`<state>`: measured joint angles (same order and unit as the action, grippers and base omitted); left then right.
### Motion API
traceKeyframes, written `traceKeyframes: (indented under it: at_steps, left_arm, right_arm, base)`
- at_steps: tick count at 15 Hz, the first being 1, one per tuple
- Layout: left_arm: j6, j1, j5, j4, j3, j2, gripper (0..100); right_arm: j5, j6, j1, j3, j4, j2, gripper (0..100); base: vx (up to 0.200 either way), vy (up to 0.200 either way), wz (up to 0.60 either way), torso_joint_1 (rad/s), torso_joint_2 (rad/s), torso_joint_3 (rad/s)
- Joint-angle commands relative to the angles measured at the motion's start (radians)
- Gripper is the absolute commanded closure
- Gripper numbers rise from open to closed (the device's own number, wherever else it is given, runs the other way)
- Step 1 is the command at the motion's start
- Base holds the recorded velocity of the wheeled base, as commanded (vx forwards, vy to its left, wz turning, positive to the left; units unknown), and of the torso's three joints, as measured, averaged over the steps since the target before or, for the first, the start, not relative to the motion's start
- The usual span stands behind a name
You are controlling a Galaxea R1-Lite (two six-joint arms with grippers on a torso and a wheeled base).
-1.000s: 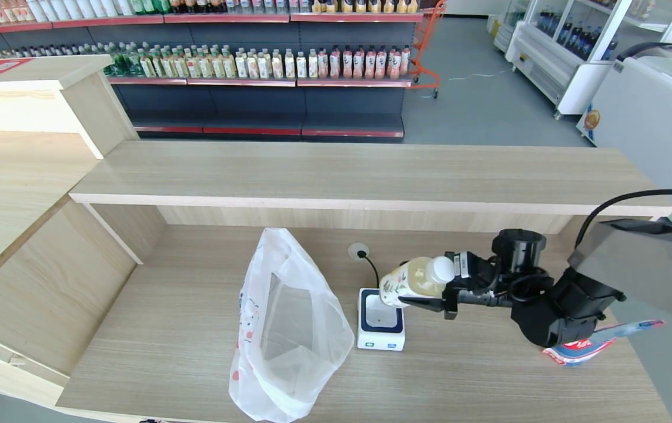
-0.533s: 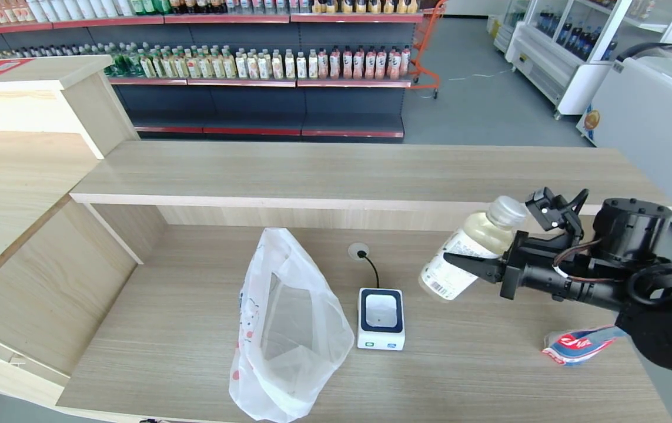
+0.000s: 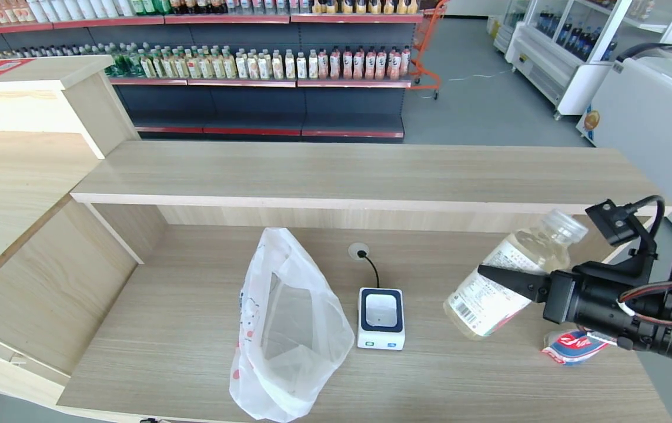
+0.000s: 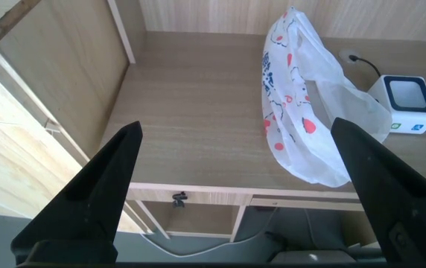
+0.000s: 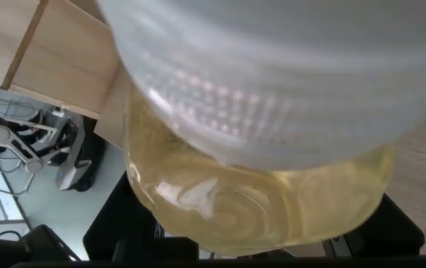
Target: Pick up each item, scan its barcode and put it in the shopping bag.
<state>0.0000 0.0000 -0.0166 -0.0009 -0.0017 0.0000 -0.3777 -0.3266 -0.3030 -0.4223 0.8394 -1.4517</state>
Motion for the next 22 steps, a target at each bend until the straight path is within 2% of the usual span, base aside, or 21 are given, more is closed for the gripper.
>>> traceKeyframes:
  at_steps: [1,7,13,22]
  left_arm:
    - [0.0,0.0,0.0,-0.001,0.0,0.0,0]
    - [0.002,0.0,0.0,0.001,0.0,0.0,0]
    - [0.002,0.0,0.0,0.001,0.0,0.0,0]
    - [0.002,0.0,0.0,0.001,0.0,0.0,0]
  right_arm:
    - [0.0,0.004,-0.001,0.017,0.0,0.017,100]
    - [0.0,0.046,0.053,0.059,0.0,0.027,100]
    - [0.0,0.046,0.065,0.086,0.001,0.04,100]
    - [-0.003,0.046,0.058,0.08,0.001,0.025,100]
  base:
    - [0.0,0.0,0.0,0.0,0.0,0.0]
    - [0.0,0.0,0.0,0.0,0.0,0.0]
    - [0.0,0.0,0.0,0.0,0.0,0.0]
    - [0.0,0.2,0.0,0.001,0.0,0.002]
